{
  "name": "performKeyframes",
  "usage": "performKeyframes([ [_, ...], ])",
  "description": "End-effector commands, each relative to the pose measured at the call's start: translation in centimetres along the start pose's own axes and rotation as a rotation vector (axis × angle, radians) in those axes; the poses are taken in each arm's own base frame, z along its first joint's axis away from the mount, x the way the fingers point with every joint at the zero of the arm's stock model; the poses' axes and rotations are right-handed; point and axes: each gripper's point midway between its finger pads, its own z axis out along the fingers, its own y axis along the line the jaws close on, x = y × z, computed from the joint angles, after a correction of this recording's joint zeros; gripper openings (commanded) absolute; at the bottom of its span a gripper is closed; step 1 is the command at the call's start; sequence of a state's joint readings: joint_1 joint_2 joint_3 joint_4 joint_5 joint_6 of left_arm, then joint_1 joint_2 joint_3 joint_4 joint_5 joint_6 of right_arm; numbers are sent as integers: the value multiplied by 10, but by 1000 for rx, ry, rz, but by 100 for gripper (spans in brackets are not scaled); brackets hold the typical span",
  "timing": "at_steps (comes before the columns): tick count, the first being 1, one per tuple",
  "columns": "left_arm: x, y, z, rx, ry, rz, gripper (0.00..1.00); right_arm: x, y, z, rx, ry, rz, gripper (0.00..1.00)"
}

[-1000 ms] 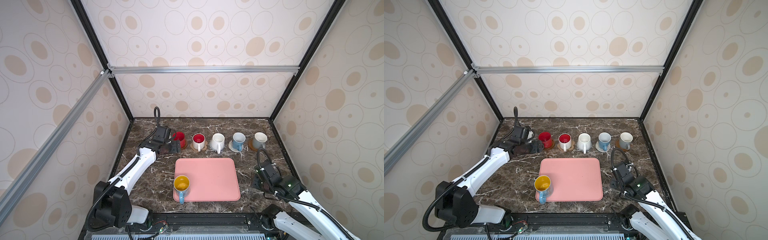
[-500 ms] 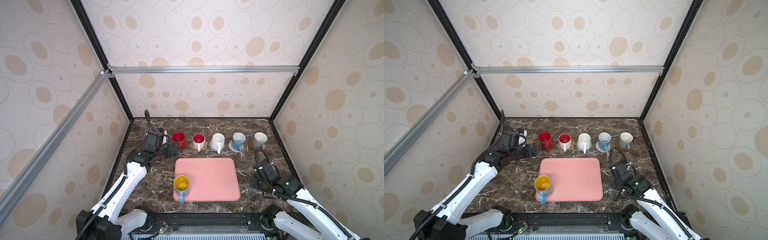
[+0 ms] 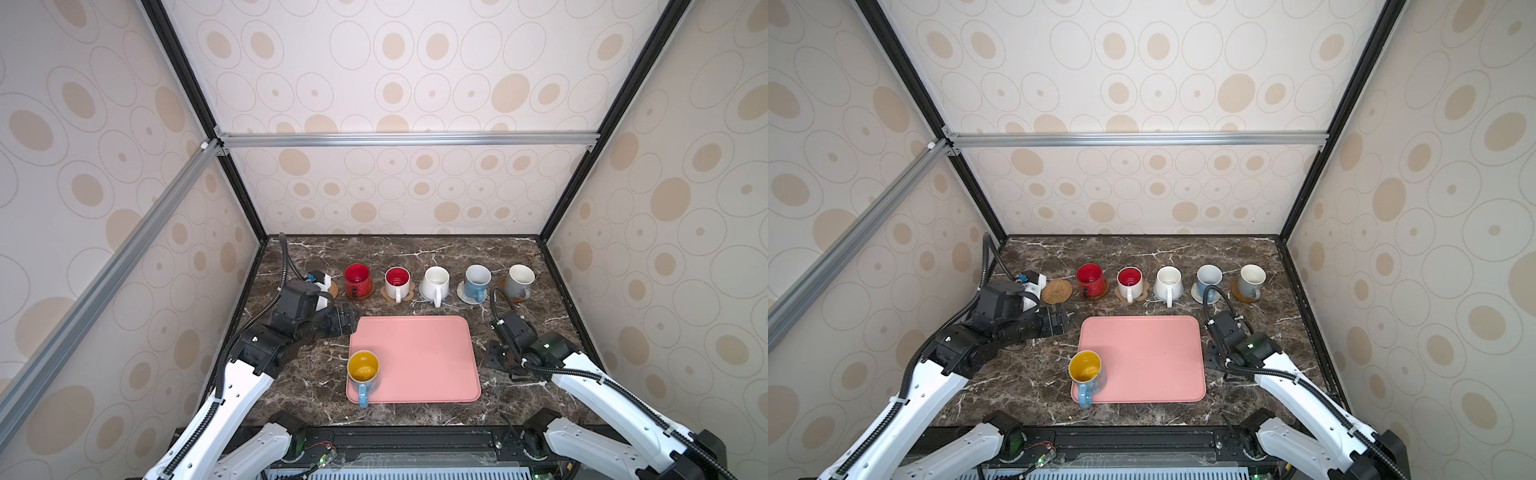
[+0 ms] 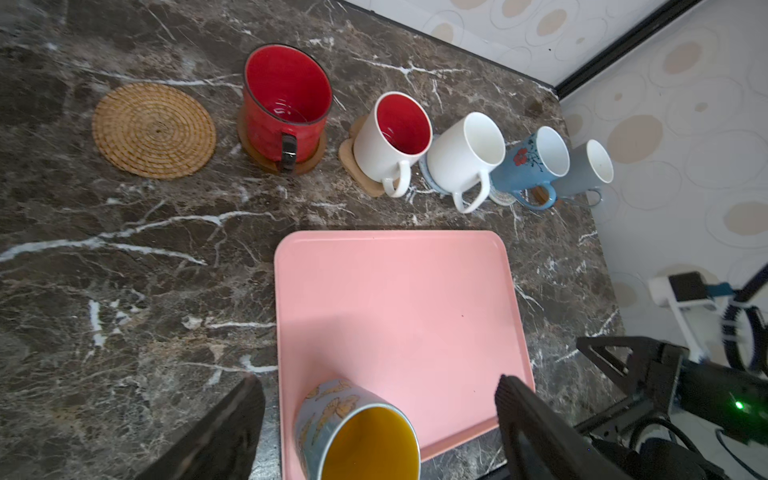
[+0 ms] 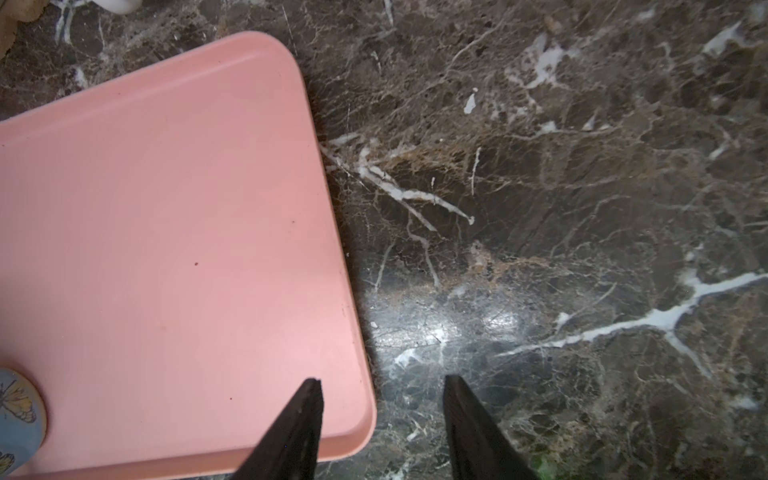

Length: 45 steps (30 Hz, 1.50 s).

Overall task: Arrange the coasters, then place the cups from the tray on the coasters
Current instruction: 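Draw the left gripper back toward the yellow-inside mug on the tray, then lower the left gripper and close it on the yellow-inside mug's rim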

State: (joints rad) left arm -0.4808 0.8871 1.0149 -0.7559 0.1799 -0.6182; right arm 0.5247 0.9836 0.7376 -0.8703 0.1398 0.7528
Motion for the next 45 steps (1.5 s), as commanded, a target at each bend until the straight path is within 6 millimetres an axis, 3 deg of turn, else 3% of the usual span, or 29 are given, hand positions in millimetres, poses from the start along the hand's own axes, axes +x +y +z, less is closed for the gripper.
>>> performKeyframes([
  [1,22,-2,1,-21,66,-37,87,-11,16,-3,-43,-3,-20,51],
  [12,50,-15,-14,-98,179,5,82,-16,25,3,-46,17,-51,51],
  [22,96,-29,-20,-141,312,69,80,-19,32,9,-43,42,-87,51],
  [29,127,-29,-18,-219,405,132,75,-20,39,14,-53,64,-104,51],
  [45,164,-15,-7,-260,472,92,69,-15,39,20,-51,91,-114,51],
])
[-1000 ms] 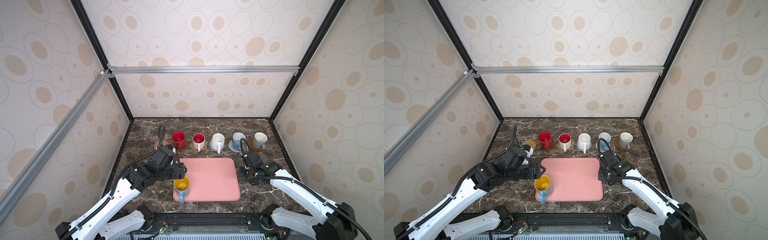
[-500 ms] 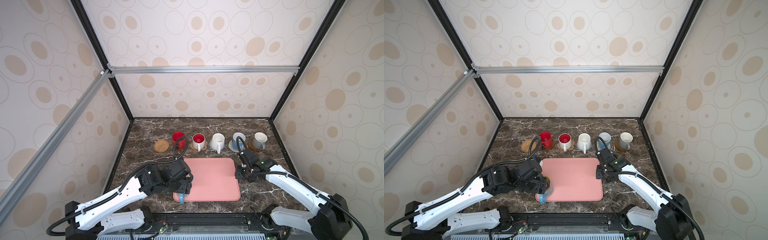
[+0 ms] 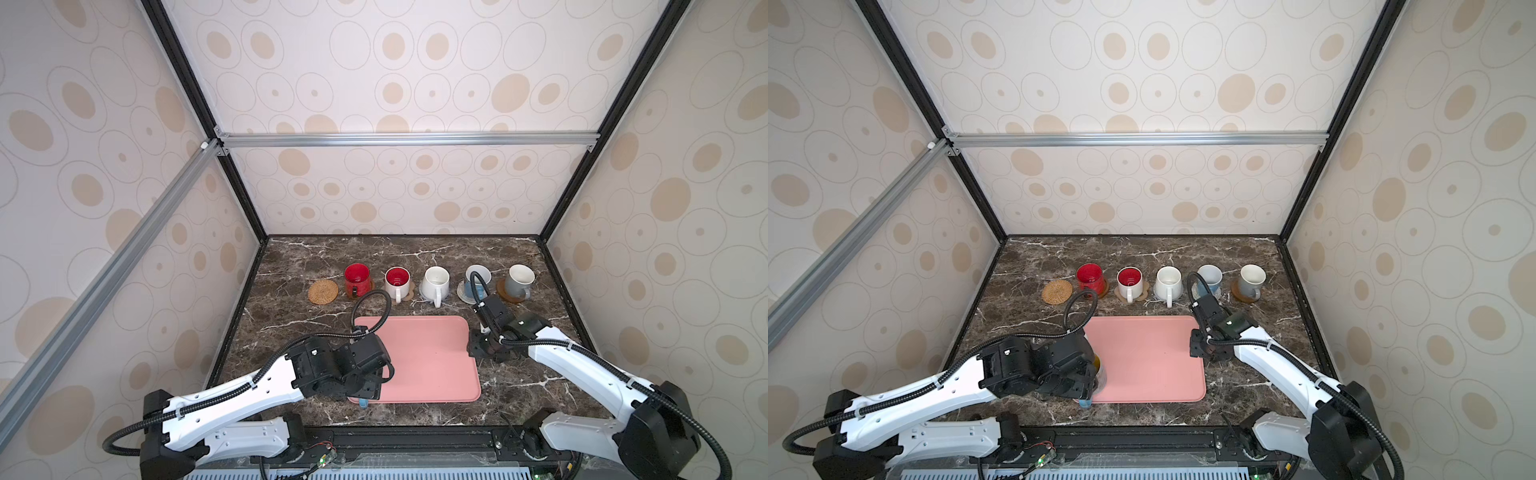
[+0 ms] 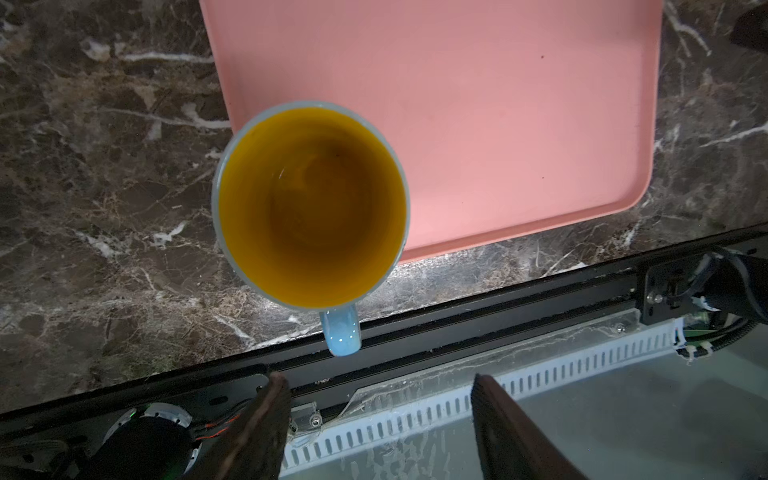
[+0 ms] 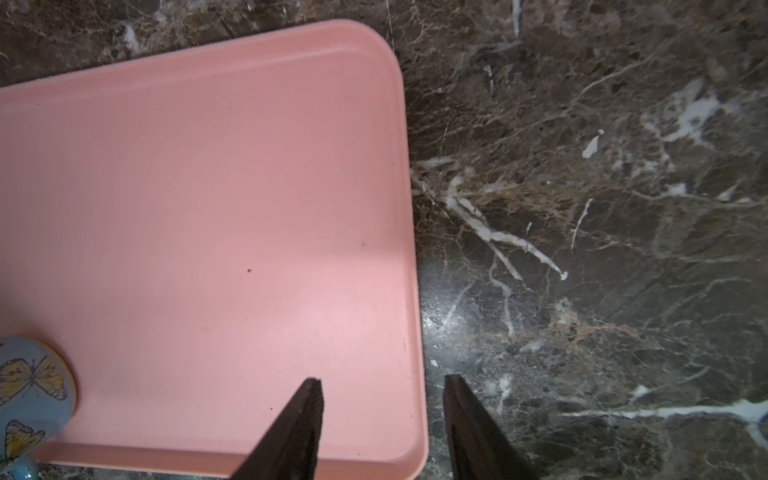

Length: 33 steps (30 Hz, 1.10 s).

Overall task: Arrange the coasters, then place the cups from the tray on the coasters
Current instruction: 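Lower the left gripper and close it on the yellow-inside mug's rim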

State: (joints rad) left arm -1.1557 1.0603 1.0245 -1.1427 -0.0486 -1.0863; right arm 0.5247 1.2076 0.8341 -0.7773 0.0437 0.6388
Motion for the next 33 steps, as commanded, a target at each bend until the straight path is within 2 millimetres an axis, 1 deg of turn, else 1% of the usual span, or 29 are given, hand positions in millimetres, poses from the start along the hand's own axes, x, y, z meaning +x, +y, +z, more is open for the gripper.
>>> performKeyframes([
  [1,5,4,3,-8,5,-28,69,-1,-1,-1,1,7,4,51],
  [5,6,5,9,-17,4,-31,68,0,-1,-2,1,5,3,51],
  [9,10,6,22,-20,17,-41,68,0,-2,-3,2,4,4,51],
  [21,12,7,47,-62,24,-70,60,3,-3,-4,2,5,12,51],
  [27,13,14,53,-104,24,-73,58,4,-4,-3,4,10,11,51],
  [33,16,20,57,-117,21,-87,50,6,-5,-2,7,15,12,51],
])
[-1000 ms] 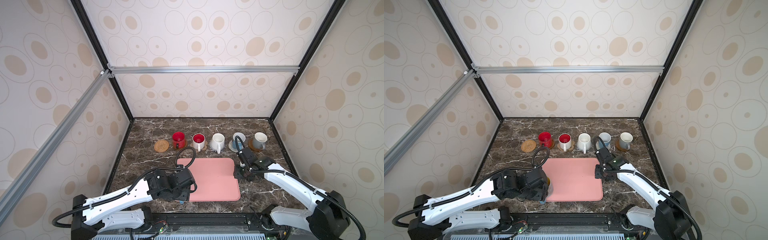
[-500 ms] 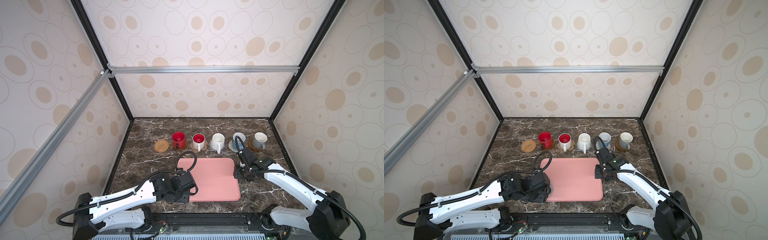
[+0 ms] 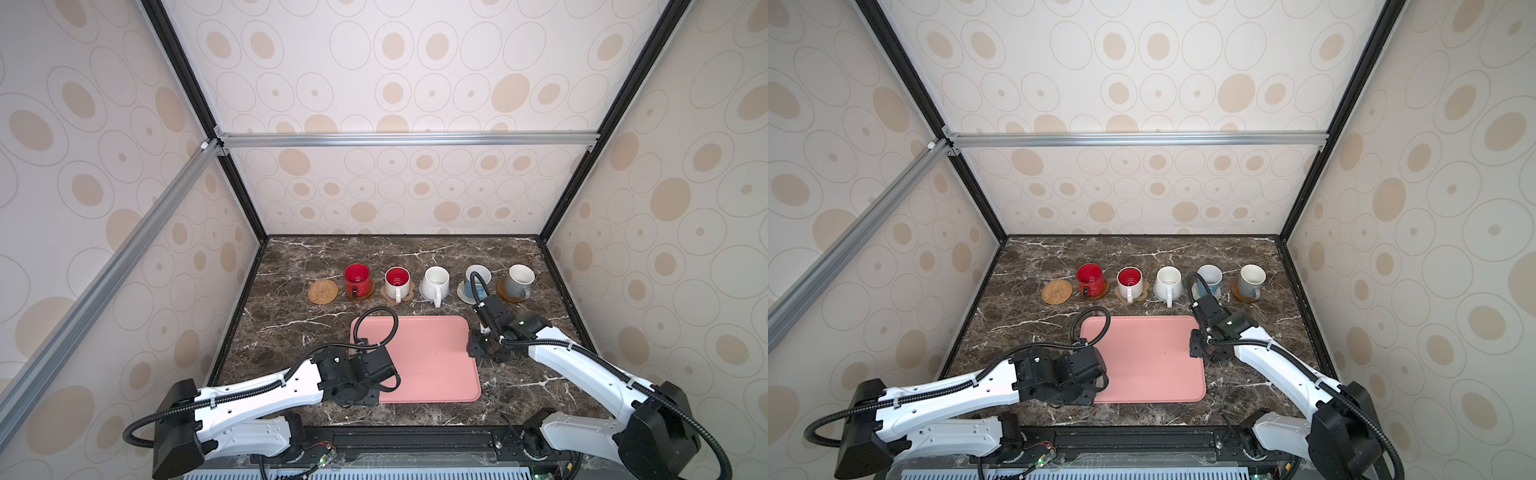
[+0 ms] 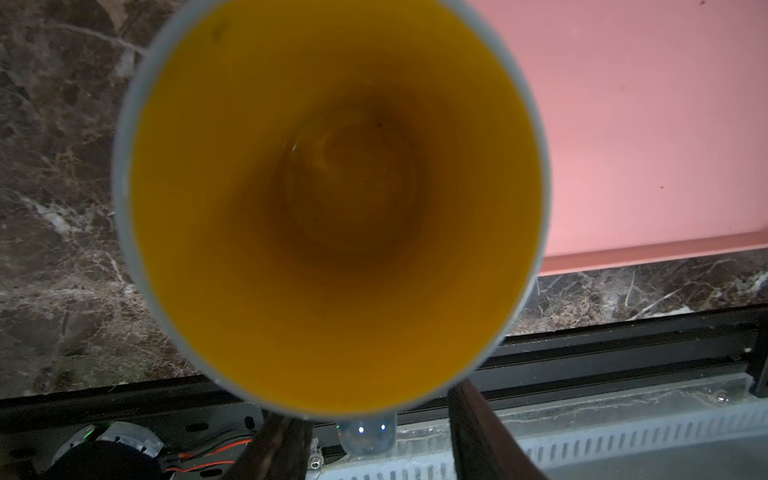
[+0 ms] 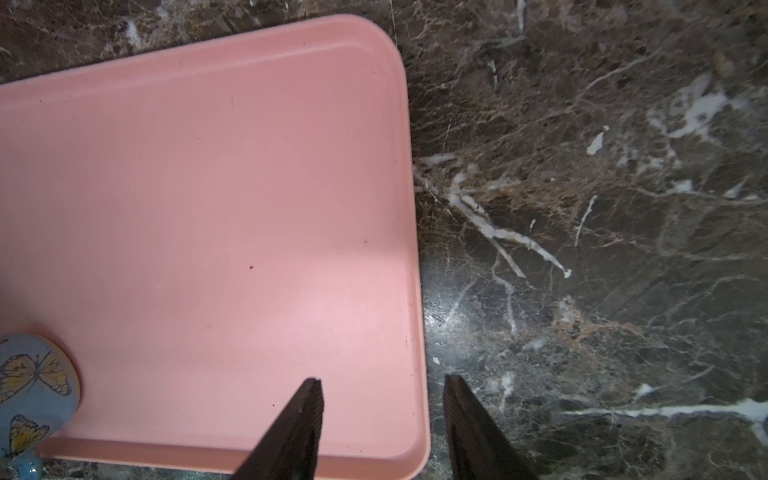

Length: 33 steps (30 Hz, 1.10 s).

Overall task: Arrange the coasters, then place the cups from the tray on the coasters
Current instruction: 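Lower the left gripper and close it on the yellow-inside mug's rim, then lift the yellow-inside mug off the tray with the left gripper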

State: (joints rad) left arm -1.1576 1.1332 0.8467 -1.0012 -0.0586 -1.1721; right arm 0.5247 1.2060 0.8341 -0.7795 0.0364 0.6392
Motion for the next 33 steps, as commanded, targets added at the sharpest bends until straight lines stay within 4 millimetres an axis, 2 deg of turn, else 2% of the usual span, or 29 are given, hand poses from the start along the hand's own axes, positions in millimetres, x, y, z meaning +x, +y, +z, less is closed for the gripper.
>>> performKeyframes([
  [1,-1,4,2,-14,-25,-21,50,5,-6,-1,13,11,12,51],
  [24,1,8,20,-19,-33,-32,30,10,-11,-4,19,9,18,51],
  [33,3,17,24,-44,-39,-38,28,11,-12,-3,20,13,21,51],
])
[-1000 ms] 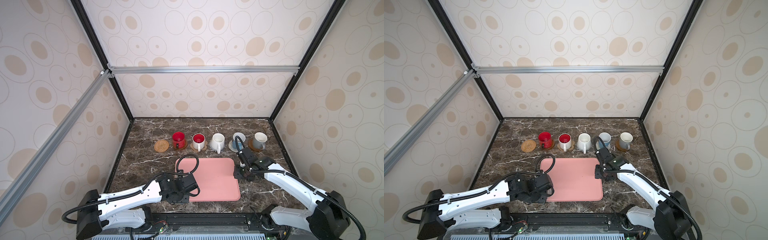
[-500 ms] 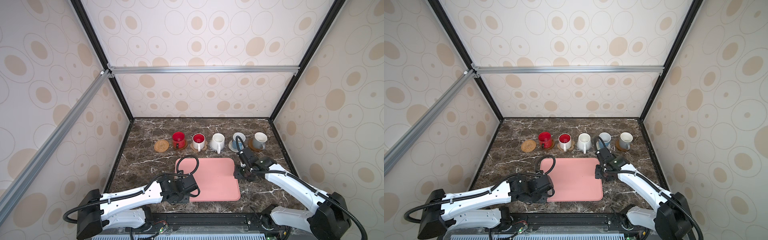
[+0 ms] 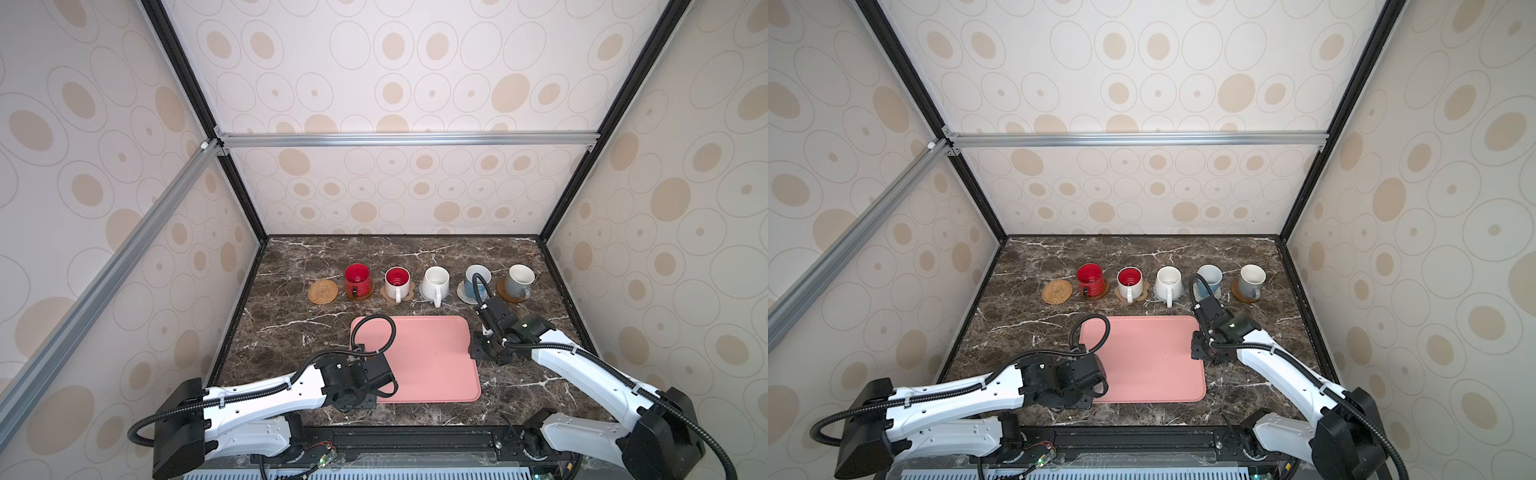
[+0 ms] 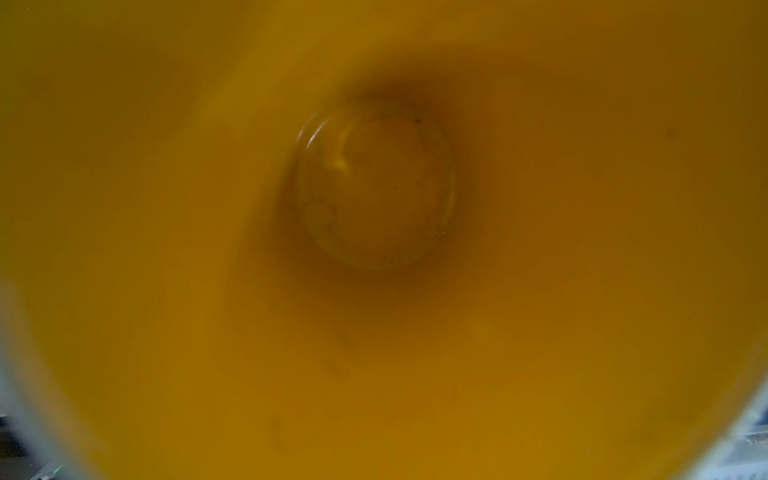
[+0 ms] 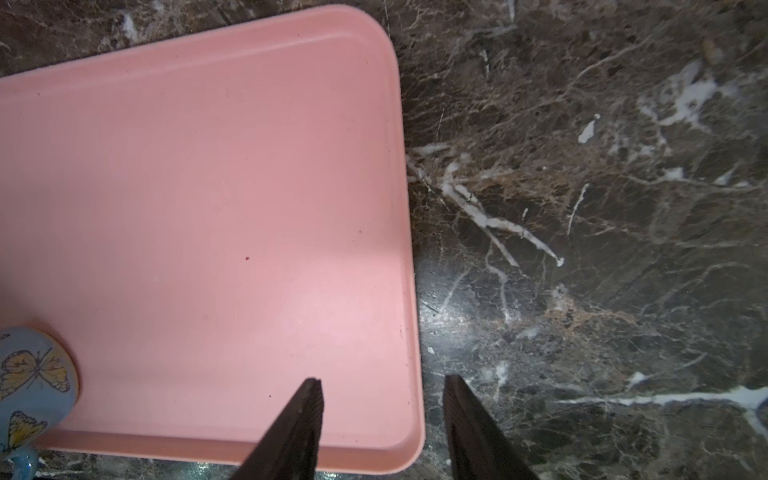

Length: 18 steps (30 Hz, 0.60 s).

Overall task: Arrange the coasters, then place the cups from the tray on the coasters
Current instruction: 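Lift the yellow-inside mug off the tray with the left gripper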

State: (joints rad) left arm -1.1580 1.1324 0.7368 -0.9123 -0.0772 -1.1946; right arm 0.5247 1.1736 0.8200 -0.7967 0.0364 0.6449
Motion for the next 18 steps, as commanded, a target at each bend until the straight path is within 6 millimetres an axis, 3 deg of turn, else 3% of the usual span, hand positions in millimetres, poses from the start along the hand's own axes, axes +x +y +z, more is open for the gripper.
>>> performKeyframes([
  [1,-4,5,-1,-18,-35,-18,28,6,-8,0,21,13,16,51],
  [9,-10,0,-1,-31,-45,2,28,6,-7,1,21,16,17,51],
  [18,-19,1,-2,-30,-68,-9,22,7,-8,2,23,19,13,51],
])
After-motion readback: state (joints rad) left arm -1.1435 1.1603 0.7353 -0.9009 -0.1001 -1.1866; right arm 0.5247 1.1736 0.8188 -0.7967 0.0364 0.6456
